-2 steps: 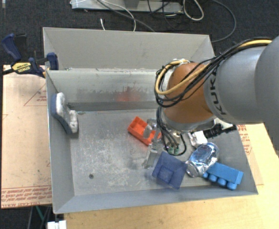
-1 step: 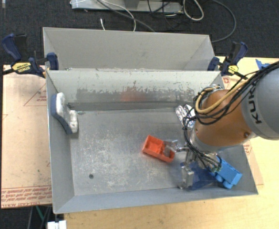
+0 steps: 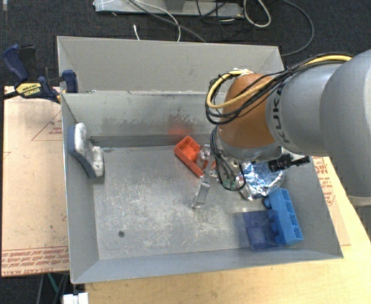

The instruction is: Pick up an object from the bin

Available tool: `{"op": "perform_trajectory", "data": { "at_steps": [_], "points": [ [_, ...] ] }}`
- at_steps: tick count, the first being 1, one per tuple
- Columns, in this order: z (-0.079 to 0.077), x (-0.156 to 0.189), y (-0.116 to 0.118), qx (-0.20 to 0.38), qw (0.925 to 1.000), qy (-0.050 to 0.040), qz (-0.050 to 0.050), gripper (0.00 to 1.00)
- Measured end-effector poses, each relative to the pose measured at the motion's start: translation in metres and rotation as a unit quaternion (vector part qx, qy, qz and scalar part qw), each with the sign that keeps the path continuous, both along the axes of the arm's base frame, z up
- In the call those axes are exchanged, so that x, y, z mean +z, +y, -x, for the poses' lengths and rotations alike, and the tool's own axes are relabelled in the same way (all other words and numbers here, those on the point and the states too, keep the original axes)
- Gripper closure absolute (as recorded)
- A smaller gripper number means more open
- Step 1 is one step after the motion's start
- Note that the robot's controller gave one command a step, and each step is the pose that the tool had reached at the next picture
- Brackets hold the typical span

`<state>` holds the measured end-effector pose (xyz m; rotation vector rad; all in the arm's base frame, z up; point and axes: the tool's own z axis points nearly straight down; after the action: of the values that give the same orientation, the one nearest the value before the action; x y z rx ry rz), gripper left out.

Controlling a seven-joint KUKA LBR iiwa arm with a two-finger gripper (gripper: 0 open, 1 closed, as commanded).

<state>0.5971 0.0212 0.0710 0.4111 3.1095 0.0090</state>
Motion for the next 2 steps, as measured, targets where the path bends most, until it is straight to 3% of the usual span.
{"op": "perform_trajectory", "data": {
  "at_steps": [1, 2],
  "points": [
    [0.081, 0.029, -0.026, 0.048, 0.9988, -0.0016, 0.002, 0.0],
    [-0.054, 0.013, 0.022, 0.12, 0.9927, -0.0045, 0.005, 1.0]
  ]
}}
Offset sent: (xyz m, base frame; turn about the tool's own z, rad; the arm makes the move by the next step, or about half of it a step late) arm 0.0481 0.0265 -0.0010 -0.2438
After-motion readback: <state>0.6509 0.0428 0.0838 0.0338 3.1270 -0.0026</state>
